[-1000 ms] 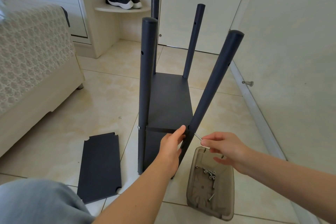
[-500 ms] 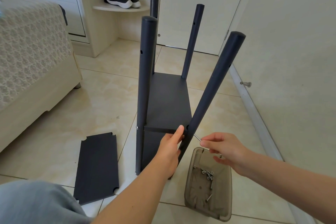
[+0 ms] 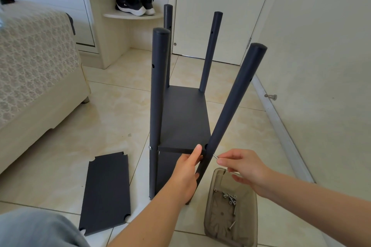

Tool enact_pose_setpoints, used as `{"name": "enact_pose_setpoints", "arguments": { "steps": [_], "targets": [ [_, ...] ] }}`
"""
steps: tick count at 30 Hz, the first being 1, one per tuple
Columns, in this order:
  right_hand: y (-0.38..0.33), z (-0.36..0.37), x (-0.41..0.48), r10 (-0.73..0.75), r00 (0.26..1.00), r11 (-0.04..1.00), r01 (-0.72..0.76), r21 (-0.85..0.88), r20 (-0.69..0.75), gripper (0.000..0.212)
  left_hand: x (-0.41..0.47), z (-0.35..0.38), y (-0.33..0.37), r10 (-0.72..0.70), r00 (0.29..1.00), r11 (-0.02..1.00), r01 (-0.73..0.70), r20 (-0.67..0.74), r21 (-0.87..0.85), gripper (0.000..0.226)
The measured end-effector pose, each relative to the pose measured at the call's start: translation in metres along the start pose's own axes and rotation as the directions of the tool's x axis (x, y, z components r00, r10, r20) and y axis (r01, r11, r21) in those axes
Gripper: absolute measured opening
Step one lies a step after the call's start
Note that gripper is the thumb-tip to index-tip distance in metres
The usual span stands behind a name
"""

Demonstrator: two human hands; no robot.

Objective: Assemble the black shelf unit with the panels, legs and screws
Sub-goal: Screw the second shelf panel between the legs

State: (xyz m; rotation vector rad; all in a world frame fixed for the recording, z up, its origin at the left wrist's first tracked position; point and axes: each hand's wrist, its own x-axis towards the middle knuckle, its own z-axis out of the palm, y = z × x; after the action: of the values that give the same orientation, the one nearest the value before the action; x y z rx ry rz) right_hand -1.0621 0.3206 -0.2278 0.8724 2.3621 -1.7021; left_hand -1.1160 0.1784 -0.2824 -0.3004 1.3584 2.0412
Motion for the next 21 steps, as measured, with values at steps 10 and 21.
{"name": "enact_pose_setpoints", "arguments": {
  "steps": [10, 21],
  "targets": [
    [-0.0067, 0.0063, 0.0031, -0.004, 1.0, 1.0, 0.004, 0.014, 0.027, 0.003, -0.0034, -0.0005, 0.0008, 0.013, 1.0, 1.0, -0.013, 0.013, 0.009, 0.01],
    [-0.0066, 0.0054, 0.0085, 0.004, 0.999, 0.998, -0.002, -0.06, 0.033, 0.013, -0.0045, -0.0003, 0.0019, 0.013, 1.0, 0.999, -0.012, -0.013, 0.049, 0.011]
  ]
}}
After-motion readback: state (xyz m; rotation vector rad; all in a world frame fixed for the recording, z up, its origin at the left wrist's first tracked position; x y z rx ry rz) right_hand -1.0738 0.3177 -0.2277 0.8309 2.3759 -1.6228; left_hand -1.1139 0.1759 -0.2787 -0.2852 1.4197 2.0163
